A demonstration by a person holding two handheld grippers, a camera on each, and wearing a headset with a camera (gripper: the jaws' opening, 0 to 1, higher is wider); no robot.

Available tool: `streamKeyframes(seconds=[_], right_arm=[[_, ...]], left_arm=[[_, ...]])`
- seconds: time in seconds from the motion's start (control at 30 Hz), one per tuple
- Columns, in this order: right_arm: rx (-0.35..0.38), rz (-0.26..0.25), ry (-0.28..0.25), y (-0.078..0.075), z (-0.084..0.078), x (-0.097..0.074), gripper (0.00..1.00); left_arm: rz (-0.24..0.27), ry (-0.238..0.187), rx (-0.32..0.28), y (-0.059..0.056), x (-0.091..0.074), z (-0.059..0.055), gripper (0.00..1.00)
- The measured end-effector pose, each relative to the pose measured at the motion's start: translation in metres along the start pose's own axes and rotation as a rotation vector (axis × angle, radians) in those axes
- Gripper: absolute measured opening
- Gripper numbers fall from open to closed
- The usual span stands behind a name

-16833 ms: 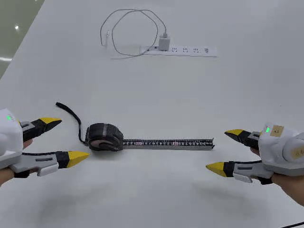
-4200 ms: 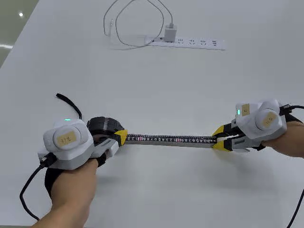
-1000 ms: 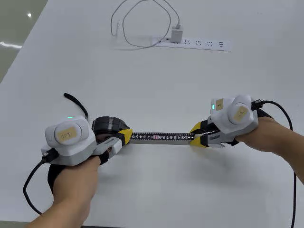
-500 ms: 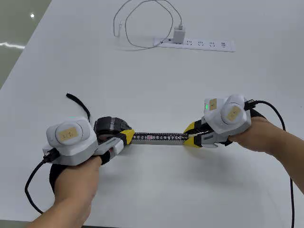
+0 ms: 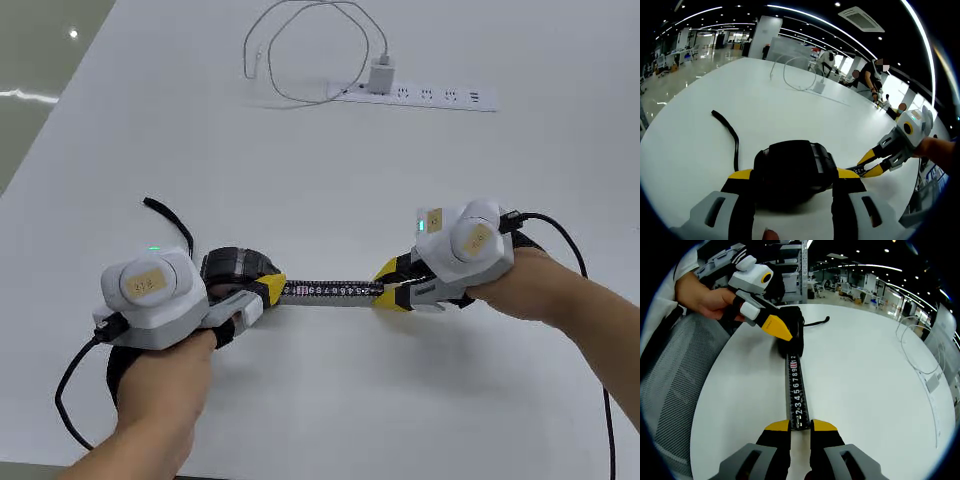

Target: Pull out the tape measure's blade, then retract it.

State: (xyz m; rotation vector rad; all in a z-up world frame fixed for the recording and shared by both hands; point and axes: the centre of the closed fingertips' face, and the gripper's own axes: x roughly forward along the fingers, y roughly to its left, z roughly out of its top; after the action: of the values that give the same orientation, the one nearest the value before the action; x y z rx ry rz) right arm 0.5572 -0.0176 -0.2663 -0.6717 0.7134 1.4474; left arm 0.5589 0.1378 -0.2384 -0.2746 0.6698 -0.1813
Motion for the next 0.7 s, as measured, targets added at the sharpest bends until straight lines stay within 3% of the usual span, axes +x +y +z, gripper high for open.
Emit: streamKeyframes(seconds=[0.7], right_arm=[[0.015,0.024,-0.038,0.004,0.022,0.018,0.1]], left_arm=[[-0.006,0.001,-0.004,0.001,0.001,0.0,0.57]])
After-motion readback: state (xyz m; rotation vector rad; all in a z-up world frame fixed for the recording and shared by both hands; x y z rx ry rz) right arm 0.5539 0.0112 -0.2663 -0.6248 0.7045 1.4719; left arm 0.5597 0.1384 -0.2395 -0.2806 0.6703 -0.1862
